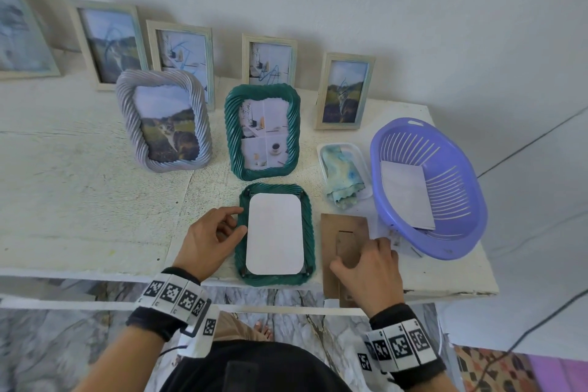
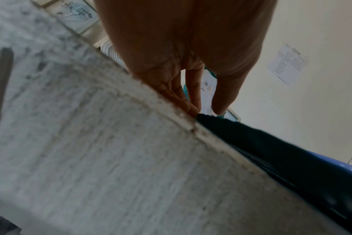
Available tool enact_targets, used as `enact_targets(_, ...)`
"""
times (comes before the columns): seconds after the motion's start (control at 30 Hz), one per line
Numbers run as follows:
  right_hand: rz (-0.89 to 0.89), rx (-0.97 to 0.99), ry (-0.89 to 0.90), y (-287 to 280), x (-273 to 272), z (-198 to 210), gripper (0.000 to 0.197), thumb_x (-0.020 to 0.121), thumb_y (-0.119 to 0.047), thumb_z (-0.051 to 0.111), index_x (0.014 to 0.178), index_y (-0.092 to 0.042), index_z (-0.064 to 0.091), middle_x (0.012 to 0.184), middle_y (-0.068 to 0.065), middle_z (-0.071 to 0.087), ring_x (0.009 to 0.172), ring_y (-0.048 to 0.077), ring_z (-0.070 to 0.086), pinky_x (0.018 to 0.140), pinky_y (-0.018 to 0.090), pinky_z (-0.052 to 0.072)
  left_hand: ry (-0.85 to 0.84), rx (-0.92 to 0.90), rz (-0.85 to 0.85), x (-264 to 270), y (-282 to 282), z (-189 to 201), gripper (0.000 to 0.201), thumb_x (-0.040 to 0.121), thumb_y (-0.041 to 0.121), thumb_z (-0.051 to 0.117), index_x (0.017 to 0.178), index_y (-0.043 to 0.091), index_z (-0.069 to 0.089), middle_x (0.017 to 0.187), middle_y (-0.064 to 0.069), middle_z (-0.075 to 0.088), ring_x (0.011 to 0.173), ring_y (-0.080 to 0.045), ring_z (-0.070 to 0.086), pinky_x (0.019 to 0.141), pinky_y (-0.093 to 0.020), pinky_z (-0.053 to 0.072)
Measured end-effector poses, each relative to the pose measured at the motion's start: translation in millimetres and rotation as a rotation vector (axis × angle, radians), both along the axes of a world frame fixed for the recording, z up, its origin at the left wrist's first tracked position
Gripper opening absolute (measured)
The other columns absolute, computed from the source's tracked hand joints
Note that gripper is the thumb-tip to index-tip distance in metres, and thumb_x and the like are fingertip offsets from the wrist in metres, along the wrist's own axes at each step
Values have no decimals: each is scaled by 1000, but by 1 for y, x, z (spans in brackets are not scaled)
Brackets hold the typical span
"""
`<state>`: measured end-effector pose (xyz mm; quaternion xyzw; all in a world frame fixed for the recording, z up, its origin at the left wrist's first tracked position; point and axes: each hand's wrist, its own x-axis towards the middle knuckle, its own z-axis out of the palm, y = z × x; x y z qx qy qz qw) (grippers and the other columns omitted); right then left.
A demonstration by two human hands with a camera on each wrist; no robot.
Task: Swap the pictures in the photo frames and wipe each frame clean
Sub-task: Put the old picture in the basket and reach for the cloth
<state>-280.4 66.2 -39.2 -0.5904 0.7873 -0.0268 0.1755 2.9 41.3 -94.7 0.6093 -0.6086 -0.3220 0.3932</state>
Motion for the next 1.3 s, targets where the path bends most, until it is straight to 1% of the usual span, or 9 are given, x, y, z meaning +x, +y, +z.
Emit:
enact_targets(0.23,78,-135,-168,-8,26,22,43,75,-52,63,83,-12,50,97,2,39,93,23,44,75,32,41,15,-16,-8,1,1,-1,31,84,12,73,114,17,66,84,3,64,79,-13,59,68,-15,50)
enact_targets(0.37,200,-61,-159,-22,64,23,45,78,-56,58,89,-13,49,104,2,35,97,22,41,77,31,44,5,-28,-28,1,3,0,32,85,10,72,115,18,65,84,3,64,79,-13,59,68,-14,49)
enact_targets(0.5,245,-20,-138,-35,91,19,59,73,-58,56,109,-13,50,109,3,33,103,27,40,80,35,47,-23,-76,-55,3,3,-2,32,85,9,72,115,19,66,82,6,63,75,-14,60,66,-17,51)
enact_targets(0.6,262,2,-110,-41,103,18,56,75,-57,57,107,-11,52,111,6,35,103,28,42,74,33,42,-30,-106,-71,5,3,-2,30,85,9,71,114,19,67,82,6,62,73,-13,60,65,-20,51)
enact_targets(0.77,258,7,-77,-44,111,10,62,76,-57,58,114,-8,49,116,8,36,106,30,43,71,31,38,-57,-125,-90,6,2,-1,32,85,36,60,111,22,71,80,7,59,70,-11,59,65,-19,51)
enact_targets(0.9,248,-3,-74,-43,112,8,65,75,-57,59,120,-11,47,118,8,35,109,30,39,71,31,37,-84,-117,-112,5,2,-4,26,85,15,71,111,22,73,81,7,58,71,-10,58,65,-12,46)
enact_targets(1.1,244,4,-71,-43,111,10,67,74,-57,58,120,-9,47,119,8,35,111,30,38,76,35,42,-100,-99,-127,6,0,-6,29,84,26,64,112,25,73,80,10,57,68,-6,57,63,-14,46)
enact_targets(1.17,239,9,-85,-44,110,12,65,74,-57,59,118,-10,48,117,7,36,110,30,39,76,35,42,-96,-97,-123,6,0,-8,30,83,24,66,112,24,73,80,9,57,66,-6,56,62,-18,48)
enact_targets(1.3,245,39,-99,-45,107,11,64,74,-58,58,117,-12,48,113,6,35,107,29,39,74,33,38,-118,-98,-129,5,-1,-9,33,81,14,75,112,24,73,79,12,54,65,-4,53,62,-12,44)
